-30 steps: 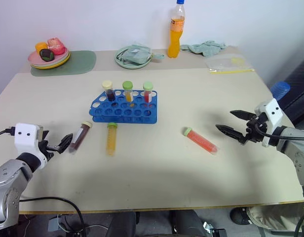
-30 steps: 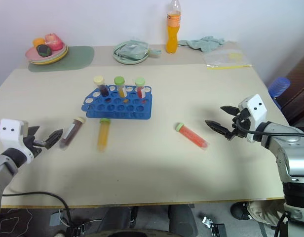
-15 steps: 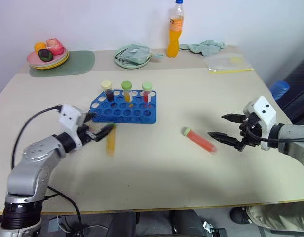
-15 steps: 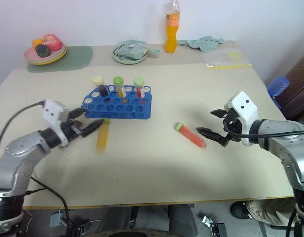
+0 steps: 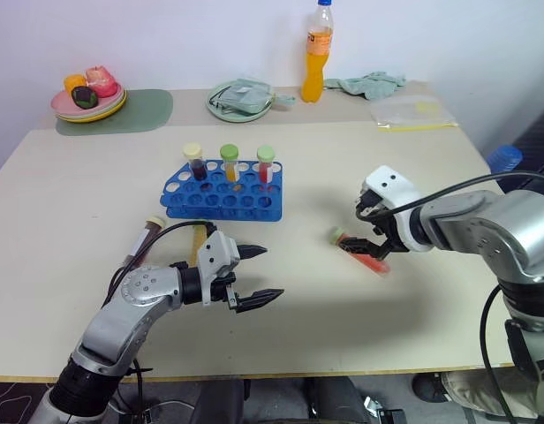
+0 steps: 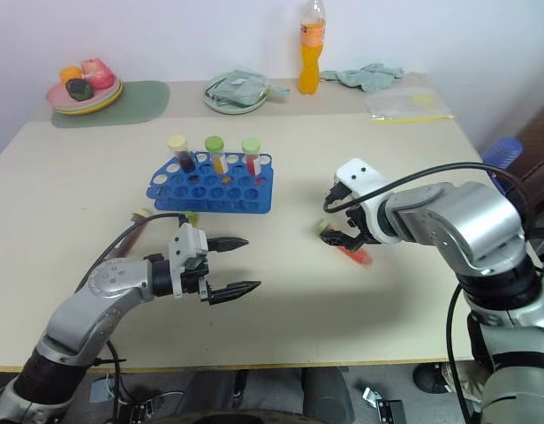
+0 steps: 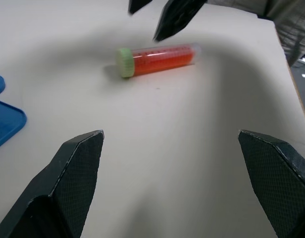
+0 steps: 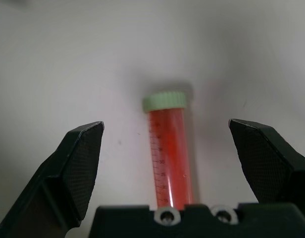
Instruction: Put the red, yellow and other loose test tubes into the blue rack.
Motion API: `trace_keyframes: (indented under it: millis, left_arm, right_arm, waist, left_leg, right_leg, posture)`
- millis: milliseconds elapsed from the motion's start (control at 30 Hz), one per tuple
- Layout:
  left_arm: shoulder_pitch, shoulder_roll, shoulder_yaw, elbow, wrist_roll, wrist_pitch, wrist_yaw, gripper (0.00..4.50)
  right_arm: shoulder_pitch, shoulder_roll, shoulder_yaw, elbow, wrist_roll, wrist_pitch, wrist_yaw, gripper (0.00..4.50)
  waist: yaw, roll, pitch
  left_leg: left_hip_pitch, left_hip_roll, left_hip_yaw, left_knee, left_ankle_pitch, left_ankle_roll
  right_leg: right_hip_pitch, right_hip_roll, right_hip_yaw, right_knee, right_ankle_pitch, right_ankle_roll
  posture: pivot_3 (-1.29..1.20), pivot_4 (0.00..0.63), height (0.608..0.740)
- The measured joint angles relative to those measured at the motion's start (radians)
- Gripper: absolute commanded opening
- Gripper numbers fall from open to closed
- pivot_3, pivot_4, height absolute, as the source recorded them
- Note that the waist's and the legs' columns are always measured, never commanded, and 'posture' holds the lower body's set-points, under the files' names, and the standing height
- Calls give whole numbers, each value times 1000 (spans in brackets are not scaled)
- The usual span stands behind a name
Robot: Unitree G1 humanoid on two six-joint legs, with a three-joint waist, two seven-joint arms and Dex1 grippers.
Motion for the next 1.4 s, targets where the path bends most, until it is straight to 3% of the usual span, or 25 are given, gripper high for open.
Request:
trace_keyframes:
  millis: [200, 333, 467, 533, 700, 833, 933, 1033, 1133, 1400]
  left_arm:
    - [36, 6, -10, 13, 46, -66, -17, 4450]
    - [63, 1, -10, 14, 63, -85, -8, 4500]
    - [73, -1, -10, 12, 66, -89, 2, 4500]
    - [78, -1, -10, 11, 67, -90, 4, 4500]
    - [91, 5, -6, 11, 67, -94, 3, 4500]
    - [109, 4, 28, 21, 64, -99, 22, 4500]
    - [114, -32, 125, 87, 58, -116, 92, 4500]
    - [99, -57, 202, 154, 60, -138, 152, 4500]
    - [35, -125, 268, 220, 56, -171, 223, 4500]
    - [19, -99, 292, 220, 63, -183, 247, 4500]
  right_arm:
    - [-29, 0, 81, 109, 14, 0, -40, 4500]
    - [-36, 0, 120, 141, 14, 0, -40, 3241]
    - [-44, 0, 145, 143, 16, 0, -28, 1231]
    - [-59, -8, 151, 143, 27, 0, -12, 755]
    - [-103, -36, 132, 127, 58, 0, 23, 755]
    - [-41, 7, -32, -1, 72, -154, 70, 755]
    - [77, 220, -153, -95, 0, -529, 38, 755]
    - [124, 388, -155, -86, -53, -729, -7, 755]
    - [133, 608, -136, 52, -156, -959, -90, 755]
    - [165, 732, 2, 351, -398, -1309, -93, 755]
  waist:
    - [-3, 0, 0]
    - [-3, 0, 0]
    - [-2, 0, 0]
    - [-3, 1, 0]
    - [-3, 1, 1]
    - [-3, 2, 1]
    - [-10, 1, 1]
    - [-6, 2, 1]
    - [-4, 1, 1]
    - [-9, 2, 1]
  left_leg:
    - [0, 0, 0, 0, 0, 0]
    - [0, 0, 0, 0, 0, 0]
    - [0, 0, 0, 0, 0, 0]
    - [0, 0, 0, 0, 0, 0]
    - [0, 0, 0, 0, 0, 0]
    - [0, 0, 0, -1, 0, 1]
    - [1, 2, 0, -1, -1, 1]
    - [1, 2, 0, 1, 0, 1]
    - [1, 1, -1, 1, 0, -1]
    - [1, 1, 0, -1, 1, -2]
  right_leg:
    - [0, 0, 0, 0, 0, 0]
    - [0, 0, 0, 0, 0, 0]
    - [0, 0, 0, 0, 0, 0]
    - [-1, 0, 0, 0, 0, 0]
    - [-1, 1, 0, 0, 0, 0]
    - [-1, 1, 0, 0, 0, 0]
    - [-1, 3, 0, 1, 0, 0]
    - [-1, 3, 0, 2, 0, 0]
    - [-1, 3, 0, 3, 0, 0]
    - [-3, 3, 1, 3, 0, 0]
  posture:
    - [0, 150, 740]
    - [0, 150, 740]
    - [0, 150, 740]
    - [0, 150, 740]
    - [0, 150, 740]
    - [0, 150, 740]
    - [0, 150, 740]
    - [0, 150, 740]
    - [0, 150, 740]
    - [0, 150, 740]
